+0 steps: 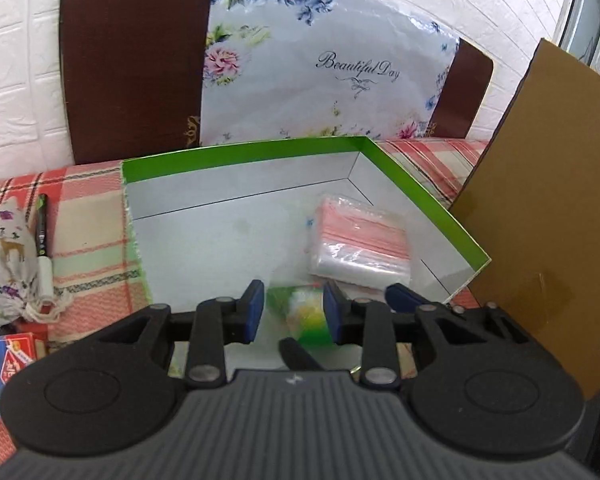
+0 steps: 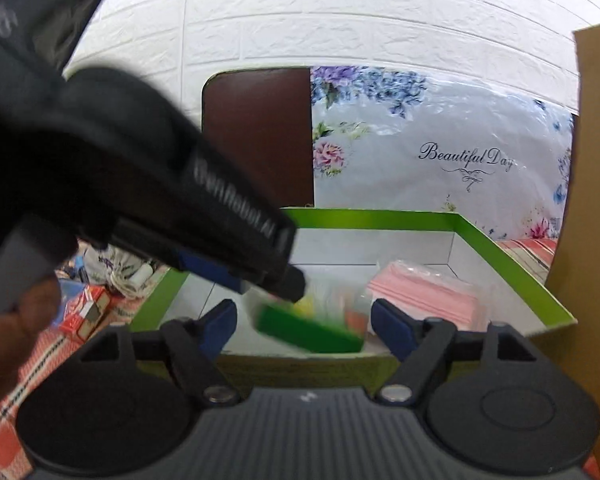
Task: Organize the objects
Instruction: 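Grasp the green snack box with the right tool and carry it to the green box, then open the right tool to drop the snack box and withdraw, then grasp the blue-red card box with the right tool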
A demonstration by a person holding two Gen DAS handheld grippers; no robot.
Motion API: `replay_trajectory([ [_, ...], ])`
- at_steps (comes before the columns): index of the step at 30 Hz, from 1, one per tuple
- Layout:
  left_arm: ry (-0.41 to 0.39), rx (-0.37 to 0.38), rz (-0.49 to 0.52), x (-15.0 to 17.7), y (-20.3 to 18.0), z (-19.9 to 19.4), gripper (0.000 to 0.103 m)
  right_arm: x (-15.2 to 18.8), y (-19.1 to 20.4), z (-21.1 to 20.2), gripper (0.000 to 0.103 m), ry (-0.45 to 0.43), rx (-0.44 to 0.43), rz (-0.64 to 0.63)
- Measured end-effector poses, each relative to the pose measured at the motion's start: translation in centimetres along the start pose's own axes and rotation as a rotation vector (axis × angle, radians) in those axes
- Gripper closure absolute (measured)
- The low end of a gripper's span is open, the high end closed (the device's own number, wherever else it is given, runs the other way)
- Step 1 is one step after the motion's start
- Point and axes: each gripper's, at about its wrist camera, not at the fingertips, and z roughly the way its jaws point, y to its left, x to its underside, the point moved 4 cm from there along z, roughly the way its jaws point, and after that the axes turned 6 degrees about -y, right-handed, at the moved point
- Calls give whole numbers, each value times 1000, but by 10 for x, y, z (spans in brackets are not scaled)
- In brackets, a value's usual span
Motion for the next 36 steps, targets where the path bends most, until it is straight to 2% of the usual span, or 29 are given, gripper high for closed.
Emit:
replay_trajectory([
  [5, -40, -11, -24, 4, 12, -28, 68, -1, 7, -15, 26, -20, -15, 24],
  [11, -86, -81, -51, 24, 43, -77, 64, -7, 33, -41, 26, -57, -71, 7],
  [14, -76, -169, -60, 46, 70, -98, 62, -8, 54, -48, 27, -57, -131, -31],
  [17, -53, -262, -86, 70, 104, -114, 62, -5, 82, -48, 29, -21, -215, -75],
  [19, -45, -316, -131, 84, 129, -127, 62, 0, 100, -46, 30, 15, -264, -94],
  [24, -58, -388, -269, 107, 185, -157, 61, 7, 144, -32, 30, 92, -361, -156],
  [27, -81, -364, -355, 112, 206, -171, 61, 12, 161, -14, 30, 134, -374, -180],
  [29, -100, -308, -380, 104, 209, -171, 62, 13, 167, 2, 30, 164, -362, -180],
  [32, -111, -232, -320, 87, 197, -158, 62, 13, 171, 24, 30, 201, -349, -172],
  [34, -101, -192, -277, 75, 188, -142, 57, 14, 173, 33, 30, 205, -348, -200],
  [36, -88, -181, -246, 66, 186, -123, 54, 17, 177, 42, 30, 212, -345, -242],
])
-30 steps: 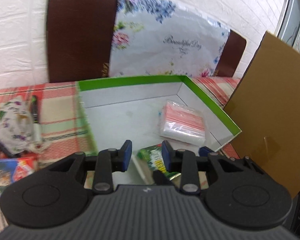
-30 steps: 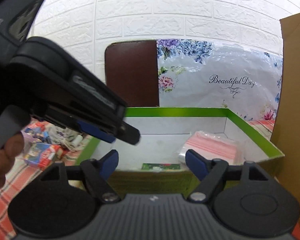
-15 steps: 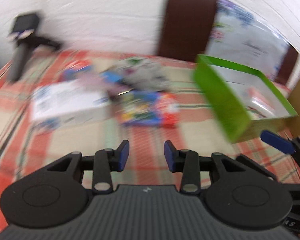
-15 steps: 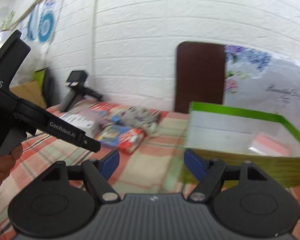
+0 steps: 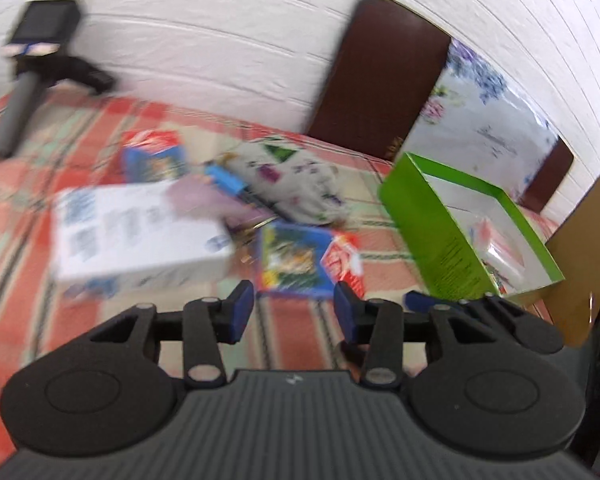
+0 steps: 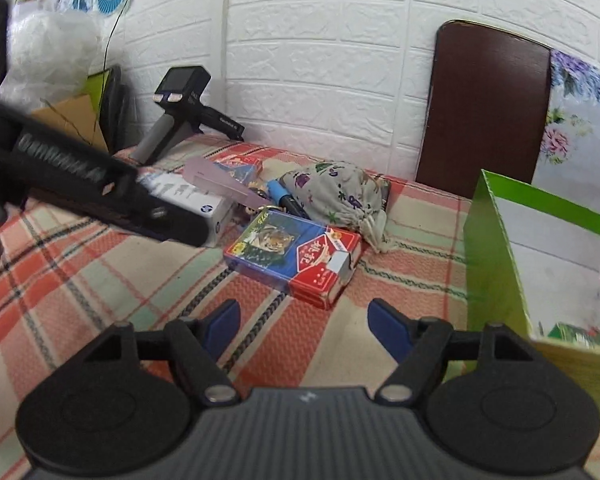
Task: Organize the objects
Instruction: 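Grasp the blue-red card box with the right tool, then carry the card box into the green box and release it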
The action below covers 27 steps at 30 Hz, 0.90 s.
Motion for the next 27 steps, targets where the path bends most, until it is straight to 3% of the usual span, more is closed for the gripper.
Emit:
replay_trajectory([
  [3, 21, -49, 7, -5, 0, 26, 39, 1, -3, 12, 29, 23, -4, -7],
  [5, 39, -38, -18, -6, 3, 38, 37, 0, -5, 20, 29, 32, -10, 1],
  [8, 76, -16, -57, -5, 5, 52, 39, -1, -7, 33, 28, 44, -28, 21],
  [10, 94, -5, -77, -2, 4, 56, 49, -3, -9, 38, 31, 52, -54, 46],
  [13, 96, -11, -96, 3, 3, 46, 54, -3, -12, 34, 40, 55, -35, 71],
  [17, 107, 15, -151, 20, 1, 24, 55, 9, -4, 8, 41, 49, -35, 82],
  [21, 92, 17, -150, 31, -10, 1, 55, 16, 3, -20, 41, 9, -31, 85],
  [27, 9, 58, -80, 2, -47, -15, 55, -3, -15, -56, 41, -114, 42, 99],
])
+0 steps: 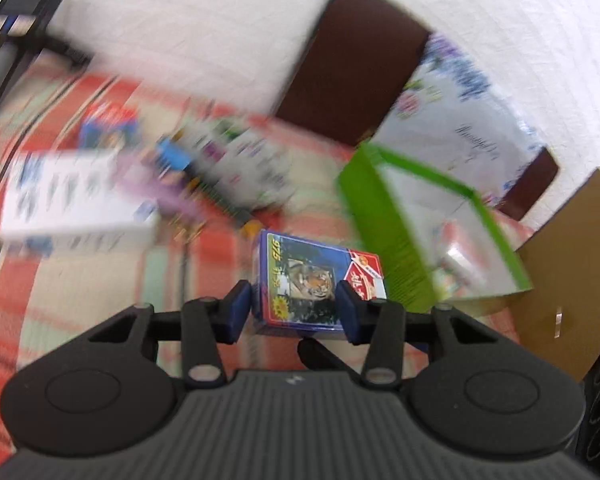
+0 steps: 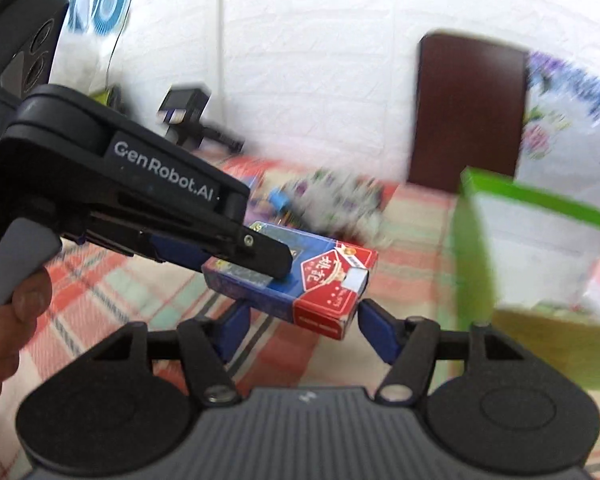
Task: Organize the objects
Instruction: 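Carry the card box into the green box and release it, then grasp the white HP box with the right tool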
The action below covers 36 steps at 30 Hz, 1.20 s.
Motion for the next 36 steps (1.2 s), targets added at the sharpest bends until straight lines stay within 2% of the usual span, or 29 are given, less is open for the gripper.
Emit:
replay_trajectory([
  [4, -38, 71, 85, -22, -46, 12, 55, -19, -37, -19, 41, -87, 85, 27],
  [8, -39, 142, 178, -33, -94, 46, 55, -22, -90, -27, 40, -120, 164, 88],
  [11, -21, 185, 226, -36, -124, 86, 54, -21, -130, -16, 32, -112, 223, 136],
  [12, -19, 185, 243, -36, -131, 99, 54, -21, -140, -7, 21, -107, 235, 144],
  [13, -21, 164, 268, -35, -137, 110, 54, -18, -148, 2, 16, -97, 261, 136],
  [15, -14, 104, 313, -33, -141, 124, 55, -9, -162, 10, 21, -47, 307, 139],
  [16, -4, 103, 312, -32, -141, 125, 55, -6, -165, 9, 23, -50, 301, 169],
  [18, -5, 128, 304, -29, -135, 117, 55, -1, -165, -3, 23, -78, 299, 218],
  [21, -12, 114, 306, -22, -121, 97, 55, 1, -155, -20, 23, -126, 306, 226],
  [24, -15, 109, 249, -11, -95, 67, 54, -3, -142, -35, 23, -178, 294, 206],
  [26, -24, 78, 218, -3, -74, 46, 54, -7, -130, -43, 23, -211, 265, 193],
  [31, -55, -68, 131, 9, 0, -12, 54, -19, -67, -33, 24, -190, 73, 122],
  [36, -93, -203, -11, -8, 80, -46, 54, -20, 0, 1, 25, -85, -110, 52],
])
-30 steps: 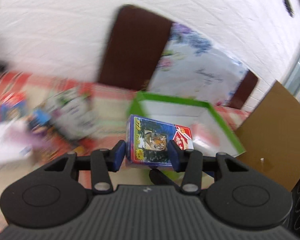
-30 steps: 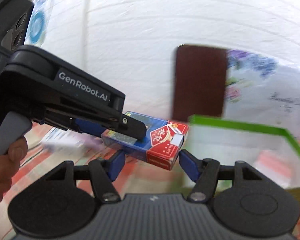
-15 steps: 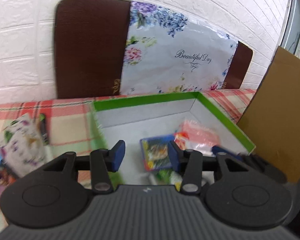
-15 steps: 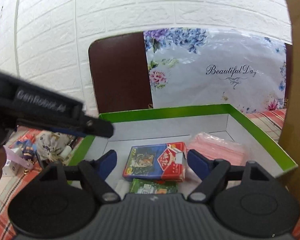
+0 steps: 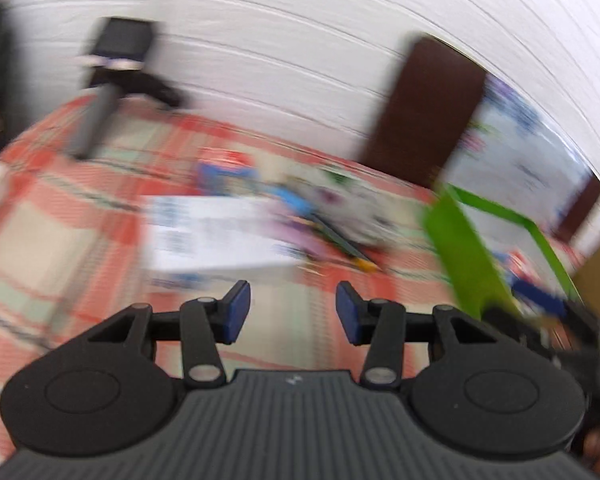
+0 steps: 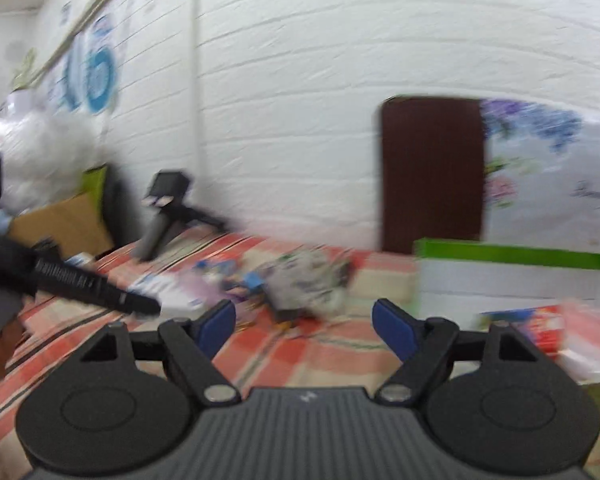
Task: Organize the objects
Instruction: 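Grasp the white HP box with the right tool, then lower the HP box into the green box and open the right tool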
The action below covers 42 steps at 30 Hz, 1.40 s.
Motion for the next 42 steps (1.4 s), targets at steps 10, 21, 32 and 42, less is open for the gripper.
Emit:
replay_trajectory([
  [10, -3, -9, -124, -26, 64, 44, 48, 17, 48, 101, 26, 228, -164, 40],
  [21, 12, 3, -143, -14, 70, 66, 45, 19, 66, 149, 25, 265, -167, 54],
  [32, 15, 56, -199, 24, 31, 4, 45, 22, 80, 54, 25, 222, -124, 40],
  [42, -93, 226, 33, -18, -100, -3, 47, -26, 11, -21, 25, -28, 91, 52],
])
